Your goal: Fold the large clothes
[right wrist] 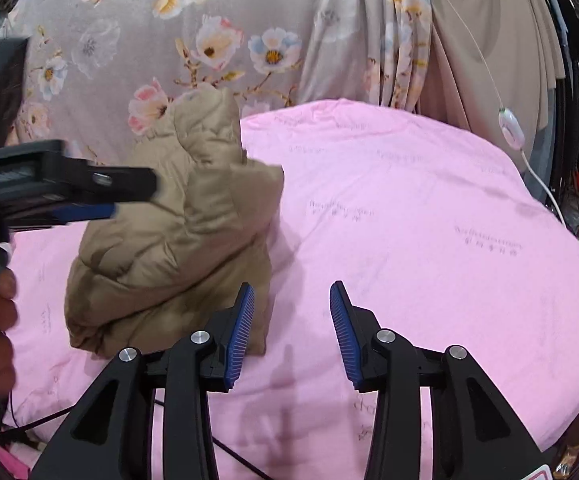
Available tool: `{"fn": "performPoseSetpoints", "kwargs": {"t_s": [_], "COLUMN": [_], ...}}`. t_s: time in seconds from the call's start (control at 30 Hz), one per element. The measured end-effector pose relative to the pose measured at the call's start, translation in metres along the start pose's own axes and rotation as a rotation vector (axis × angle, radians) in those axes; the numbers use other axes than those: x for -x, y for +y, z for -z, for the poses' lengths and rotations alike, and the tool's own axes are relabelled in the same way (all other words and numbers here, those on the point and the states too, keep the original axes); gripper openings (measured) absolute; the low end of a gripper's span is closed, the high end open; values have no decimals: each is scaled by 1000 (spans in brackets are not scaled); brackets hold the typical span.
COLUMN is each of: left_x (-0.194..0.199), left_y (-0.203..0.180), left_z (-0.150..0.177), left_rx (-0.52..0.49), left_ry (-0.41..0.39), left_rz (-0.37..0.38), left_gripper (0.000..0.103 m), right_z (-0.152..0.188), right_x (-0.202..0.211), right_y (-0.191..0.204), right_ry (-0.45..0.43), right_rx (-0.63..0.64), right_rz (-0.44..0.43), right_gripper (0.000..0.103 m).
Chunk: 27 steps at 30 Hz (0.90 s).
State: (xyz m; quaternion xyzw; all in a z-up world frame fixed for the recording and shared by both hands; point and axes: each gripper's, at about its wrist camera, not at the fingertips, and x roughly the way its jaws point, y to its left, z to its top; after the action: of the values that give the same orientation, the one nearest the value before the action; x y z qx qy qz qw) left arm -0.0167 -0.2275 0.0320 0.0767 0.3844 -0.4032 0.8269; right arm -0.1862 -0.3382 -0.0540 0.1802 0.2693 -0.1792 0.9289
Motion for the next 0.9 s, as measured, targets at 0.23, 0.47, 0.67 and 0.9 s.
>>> {"fn": "performPoseSetpoints", "kwargs": {"t_s": [0.23, 0.47, 0.67, 0.9], "left_x": [26, -31, -111, -167], "left_y": [80, 76, 76, 90], "left_z": [-74, -134, -135, -116], "left_rx": [161, 112, 96, 89], "left_ry": [-114, -54, 91, 165], "left_rz": [-259, -321, -383, -449], "left_gripper": [79, 79, 77, 78], "right_z": [-58, -78, -49, -17], "right_x": [-7, -66, -80, -72], "right_y": [32, 47, 37, 28], "right_ry": [-88, 11, 151, 158], "right_rx": [52, 139, 68, -28], "right_rz": [-119, -131, -225, -236], "right_gripper": [40, 60, 14, 9]}}
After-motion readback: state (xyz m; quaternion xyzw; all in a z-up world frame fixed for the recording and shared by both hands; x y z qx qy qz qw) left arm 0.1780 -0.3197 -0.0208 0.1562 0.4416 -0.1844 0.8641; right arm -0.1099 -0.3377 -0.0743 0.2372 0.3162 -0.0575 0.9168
